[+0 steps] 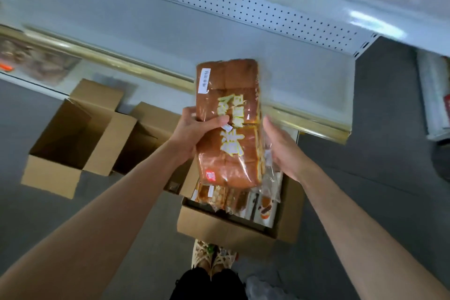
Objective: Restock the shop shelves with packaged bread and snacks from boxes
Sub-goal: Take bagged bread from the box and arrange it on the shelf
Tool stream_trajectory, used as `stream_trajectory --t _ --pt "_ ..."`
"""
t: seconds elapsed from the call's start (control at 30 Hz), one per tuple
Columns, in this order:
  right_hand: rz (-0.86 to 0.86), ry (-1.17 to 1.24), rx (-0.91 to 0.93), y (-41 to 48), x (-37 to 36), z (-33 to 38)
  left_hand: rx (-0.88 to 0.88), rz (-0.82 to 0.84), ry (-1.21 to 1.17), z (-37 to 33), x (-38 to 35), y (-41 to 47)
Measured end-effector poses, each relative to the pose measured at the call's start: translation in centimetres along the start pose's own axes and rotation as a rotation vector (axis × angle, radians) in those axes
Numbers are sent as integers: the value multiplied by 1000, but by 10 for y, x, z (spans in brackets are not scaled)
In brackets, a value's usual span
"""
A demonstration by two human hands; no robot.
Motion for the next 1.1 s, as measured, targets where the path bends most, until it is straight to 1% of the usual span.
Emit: stream_trajectory --t 0.1,0.23,0.37,0.67,0.8,0.97,1.1 --pt "-74 52 69 -8 2 38 -45 -63 -24 -35 -4 -9" --pt "-148 87 170 -26 5 92 -175 -79 -52 -89 -12 -30" --pt "-177 79 226 -38 8 142 -311 -75 -49 -140 -15 -54" --pt "-192 105 488 -84 12 238 -565 -125 6 -240 -12 -110" --pt "-172 90 564 -107 10 267 -634 -128 15 -273 -13 -135" --pt "-133 152 669 -130 3 309 -771 -102 18 -319 -10 -172" --pt "-134 122 726 -145 -3 333 -840 -107 9 -342 -6 -202"
Point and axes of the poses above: each hand's wrist, its own y-axis towards the middle knuckle, its own x-axis out of the back of the hand, z = x × y, the point moved 1 cm from there along y, towards the middle knuckle, and after that the axes turned 2 degrees about y, right-handed, at the moved point
